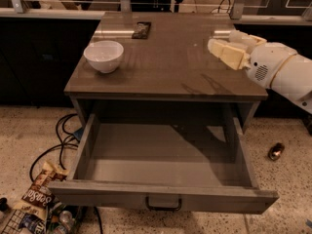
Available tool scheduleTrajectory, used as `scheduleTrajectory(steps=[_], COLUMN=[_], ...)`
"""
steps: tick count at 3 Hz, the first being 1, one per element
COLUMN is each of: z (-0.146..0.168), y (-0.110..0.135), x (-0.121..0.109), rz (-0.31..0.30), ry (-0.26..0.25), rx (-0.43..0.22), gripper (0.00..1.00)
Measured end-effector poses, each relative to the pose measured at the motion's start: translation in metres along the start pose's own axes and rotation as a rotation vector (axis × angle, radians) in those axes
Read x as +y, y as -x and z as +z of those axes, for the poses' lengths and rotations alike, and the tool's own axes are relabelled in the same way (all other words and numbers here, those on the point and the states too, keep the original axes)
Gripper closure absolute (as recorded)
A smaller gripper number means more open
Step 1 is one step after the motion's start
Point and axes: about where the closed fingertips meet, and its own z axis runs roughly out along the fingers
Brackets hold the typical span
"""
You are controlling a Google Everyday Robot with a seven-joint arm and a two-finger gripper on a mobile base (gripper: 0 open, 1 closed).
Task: Place orange can into top drawer
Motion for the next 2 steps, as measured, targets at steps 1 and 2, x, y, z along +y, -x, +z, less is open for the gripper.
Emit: scheduleTrajectory(steps=[1, 2], z=[0.0013, 0.0013], y=[0.0001, 0.0001], x=[0.0015, 0.0015], rz=[-0.001, -0.001], ry=[0.003, 0.003], rx=[0.0, 0.0], gripper=[0.0, 0.0])
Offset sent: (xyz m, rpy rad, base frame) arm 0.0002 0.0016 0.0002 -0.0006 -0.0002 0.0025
